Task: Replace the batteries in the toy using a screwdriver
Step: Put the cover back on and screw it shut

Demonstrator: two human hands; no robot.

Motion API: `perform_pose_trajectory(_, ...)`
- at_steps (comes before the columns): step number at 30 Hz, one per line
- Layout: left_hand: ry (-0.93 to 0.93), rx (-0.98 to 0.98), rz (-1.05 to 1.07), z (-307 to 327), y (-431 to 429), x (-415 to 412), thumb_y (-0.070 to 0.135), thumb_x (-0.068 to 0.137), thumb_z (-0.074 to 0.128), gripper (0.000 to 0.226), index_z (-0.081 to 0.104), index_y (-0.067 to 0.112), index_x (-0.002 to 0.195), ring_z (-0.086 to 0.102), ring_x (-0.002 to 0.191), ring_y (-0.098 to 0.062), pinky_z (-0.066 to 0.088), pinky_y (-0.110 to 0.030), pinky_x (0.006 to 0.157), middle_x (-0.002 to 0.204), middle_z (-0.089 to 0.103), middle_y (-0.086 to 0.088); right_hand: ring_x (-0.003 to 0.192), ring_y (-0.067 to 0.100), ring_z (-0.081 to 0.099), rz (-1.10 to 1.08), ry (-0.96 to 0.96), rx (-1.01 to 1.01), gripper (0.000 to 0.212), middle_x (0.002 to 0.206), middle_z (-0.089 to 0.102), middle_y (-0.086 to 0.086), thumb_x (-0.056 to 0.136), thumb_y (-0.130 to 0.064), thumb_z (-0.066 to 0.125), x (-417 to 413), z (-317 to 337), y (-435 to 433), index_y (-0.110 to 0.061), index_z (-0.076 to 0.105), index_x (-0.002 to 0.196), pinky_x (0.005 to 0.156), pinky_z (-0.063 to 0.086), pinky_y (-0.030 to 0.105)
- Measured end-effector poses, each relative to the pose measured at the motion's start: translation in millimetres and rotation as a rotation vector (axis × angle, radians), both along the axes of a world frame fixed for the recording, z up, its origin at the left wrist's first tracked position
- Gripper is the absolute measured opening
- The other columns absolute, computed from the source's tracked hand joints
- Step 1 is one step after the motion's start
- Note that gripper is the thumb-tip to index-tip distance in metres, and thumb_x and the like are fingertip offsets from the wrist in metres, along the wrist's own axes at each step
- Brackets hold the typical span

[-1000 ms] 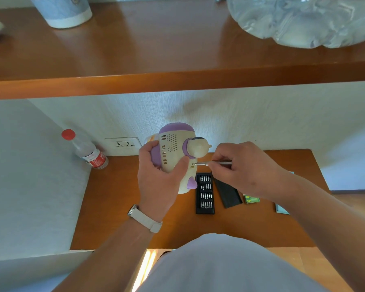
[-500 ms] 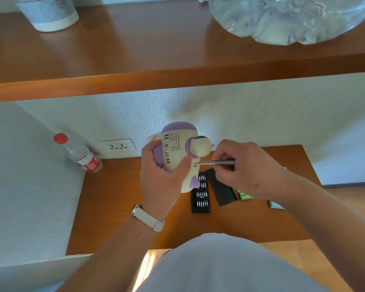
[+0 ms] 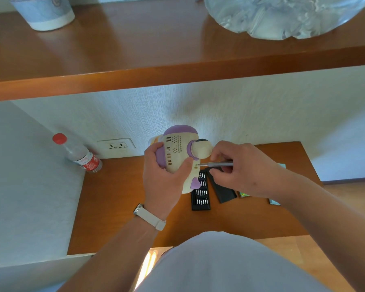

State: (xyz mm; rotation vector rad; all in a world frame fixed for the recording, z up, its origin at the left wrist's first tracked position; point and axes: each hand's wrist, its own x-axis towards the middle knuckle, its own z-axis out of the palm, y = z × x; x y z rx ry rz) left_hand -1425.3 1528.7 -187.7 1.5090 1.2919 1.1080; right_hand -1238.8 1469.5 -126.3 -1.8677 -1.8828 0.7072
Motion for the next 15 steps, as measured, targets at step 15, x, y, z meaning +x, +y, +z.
perform_pose_trajectory(15,-0.002,-0.021,0.016,-8.5,5.8,-20.1,0.028,0.076,0.085,0.063,0.041,0.039,0.120,0.061,0.102,-0.005,0.055,-0.012,0.066,0.112,0.055,0.022,0.059,0.014,0.059,-0.019,-0.124,-0.016,0.016,0.069,0.064,-0.004,0.096,-0.036,0.056,-22.2,-6.2,11.3,-0.023,0.062,0.090,0.047,0.040,0.017)
